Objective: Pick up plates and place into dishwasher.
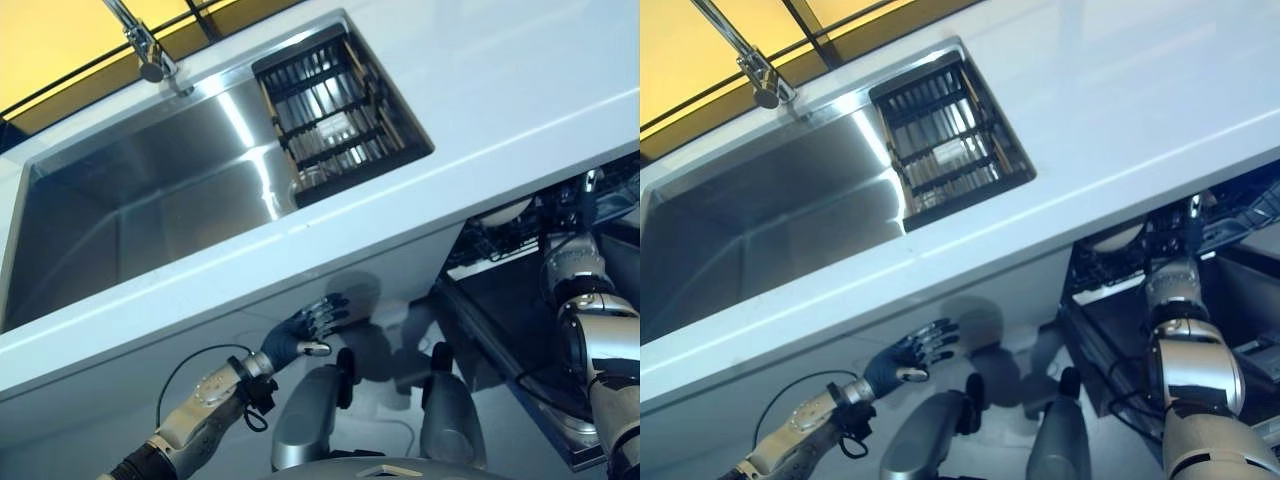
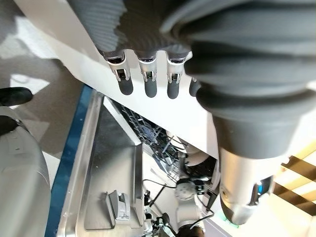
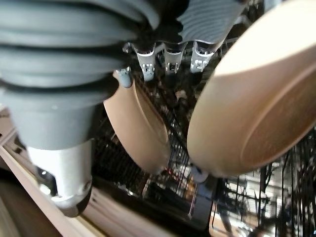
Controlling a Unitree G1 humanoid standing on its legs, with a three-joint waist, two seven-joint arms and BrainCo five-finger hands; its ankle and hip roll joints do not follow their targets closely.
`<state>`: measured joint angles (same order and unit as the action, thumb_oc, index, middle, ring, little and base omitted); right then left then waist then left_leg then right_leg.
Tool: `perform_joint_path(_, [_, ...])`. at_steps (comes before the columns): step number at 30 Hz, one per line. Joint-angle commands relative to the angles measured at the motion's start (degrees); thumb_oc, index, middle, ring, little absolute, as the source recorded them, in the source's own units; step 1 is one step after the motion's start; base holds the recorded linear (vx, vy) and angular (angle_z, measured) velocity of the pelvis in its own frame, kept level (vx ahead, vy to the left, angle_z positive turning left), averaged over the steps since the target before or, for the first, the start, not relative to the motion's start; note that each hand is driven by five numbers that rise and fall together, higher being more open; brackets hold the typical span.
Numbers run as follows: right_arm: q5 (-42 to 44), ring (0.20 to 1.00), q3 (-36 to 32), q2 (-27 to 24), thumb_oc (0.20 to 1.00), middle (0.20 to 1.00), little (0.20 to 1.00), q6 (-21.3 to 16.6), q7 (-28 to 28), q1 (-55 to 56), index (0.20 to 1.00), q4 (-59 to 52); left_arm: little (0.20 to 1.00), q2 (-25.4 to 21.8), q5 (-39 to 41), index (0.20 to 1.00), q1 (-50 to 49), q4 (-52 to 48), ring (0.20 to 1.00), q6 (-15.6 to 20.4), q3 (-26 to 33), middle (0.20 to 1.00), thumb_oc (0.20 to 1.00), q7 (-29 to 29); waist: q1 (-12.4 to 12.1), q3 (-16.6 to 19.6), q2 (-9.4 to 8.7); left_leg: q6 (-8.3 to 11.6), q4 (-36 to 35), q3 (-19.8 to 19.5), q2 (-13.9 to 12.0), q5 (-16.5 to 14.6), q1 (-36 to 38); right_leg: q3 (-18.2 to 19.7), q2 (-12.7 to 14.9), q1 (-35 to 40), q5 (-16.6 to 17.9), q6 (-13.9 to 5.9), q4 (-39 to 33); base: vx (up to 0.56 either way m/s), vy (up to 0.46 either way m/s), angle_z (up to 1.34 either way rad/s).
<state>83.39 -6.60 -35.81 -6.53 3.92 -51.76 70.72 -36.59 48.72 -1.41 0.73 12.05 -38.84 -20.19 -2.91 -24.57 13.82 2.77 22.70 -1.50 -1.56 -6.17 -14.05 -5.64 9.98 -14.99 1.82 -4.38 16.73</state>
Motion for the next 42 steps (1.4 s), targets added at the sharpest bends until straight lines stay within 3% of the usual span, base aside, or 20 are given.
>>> perform_joint_path(1, [0.7, 1.000, 2.2, -3.1, 1.000, 1.000, 1.000, -1.7, 2.2, -5.7, 1.000, -0.1, 1.000, -1.4, 2.0, 1.000, 0.4, -7.6, 1.000, 1.5, 1.1, 1.000, 1.000, -0.2, -2.0, -1.5, 0.44, 3.39, -2.6, -3.8, -5.9, 7.5, -6.3, 0.7, -0.8, 0.2, -4.4, 0.46, 2.6, -0.09, -0.075, 0.11])
perform_joint_path(7, [3.2, 1.000, 3.4, -3.4, 1.000, 1.000, 1.000, -1.1, 2.7, -8.5, 1.000, 1.6, 1.000, -1.9, 1.7, 1.000, 0.8, -7.1, 1.000, 2.7, 0.9, 1.000, 1.000, -1.9, -2.1, -1.9, 0.17, 3.29, -4.8, -3.6, -6.4, 8.6, -6.4, 0.5, -1.6, -1.2, -4.4, 0.81, 2.7, -0.07, -0.029, 0.08])
perform_joint_path(13, [4.5, 1.000, 1.8, -3.6, 1.000, 1.000, 1.000, -0.2, 1.6, -6.1, 1.000, 2.0, 1.000, -1.5, 1.1, 1.000, -0.8, -6.9, 1.000, 1.4, 2.1, 1.000, 1.000, -3.6, -2.0, -0.3, -0.57, 3.28, -4.7, -3.2, -6.4, 7.5, -5.0, 0.5, -1.7, -0.1, -4.8, 1.10, 2.3, 0.00, 0.000, 0.01])
perform_joint_path(23, [4.9, 1.000, -2.1, -1.9, 1.000, 1.000, 1.000, 2.2, 0.2, 5.2, 1.000, -0.3, 1.000, 0.6, -0.5, 1.000, -4.9, -1.9, 1.000, -1.1, 3.5, 1.000, 1.000, -8.2, -1.2, 6.2, -3.27, 2.87, -4.0, -1.8, -6.0, 4.3, -0.2, 1.7, -1.4, 6.0, -4.9, 0.31, -1.3, 0.08, 0.023, 0.00])
perform_joint_path(28, [4.9, 1.000, -3.8, 1.0, 1.000, 1.000, 1.000, 2.5, -4.4, 13.0, 1.000, -4.0, 1.000, 2.6, -1.4, 1.000, -7.5, 3.2, 1.000, -0.3, 3.7, 1.000, 1.000, -9.0, -0.1, 10.0, -4.70, 2.45, -6.5, -1.1, -5.9, 3.6, 4.0, 3.1, -1.8, 9.4, -5.4, -0.40, -3.2, 0.13, 0.044, -0.13])
perform_joint_path(36, [3.1, 1.000, -3.2, 5.7, 1.000, 1.000, 1.000, 1.1, -7.9, 21.1, 1.000, -10.7, 1.000, 4.9, -3.1, 1.000, -10.3, 9.9, 1.000, 1.7, 6.1, 1.000, 1.000, -10.9, 1.2, 14.1, -6.75, 1.96, -10.0, 1.0, -5.6, 2.8, 9.4, 3.9, -1.7, 13.5, -5.3, -1.38, -6.4, 0.06, 0.019, -0.15])
perform_joint_path(42, [-4.4, 1.000, -2.3, 9.6, 1.000, 1.000, 1.000, -2.9, -10.3, 28.5, 1.000, -18.5, 1.000, 6.5, -2.4, 1.000, -11.6, 12.4, 1.000, 2.2, 9.7, 1.000, 1.000, -11.0, 2.9, 15.8, -8.47, 1.15, -12.0, 2.5, -5.5, 2.5, 11.9, 5.3, -2.2, 14.6, -4.7, -1.89, -7.8, -0.01, 0.010, -0.13])
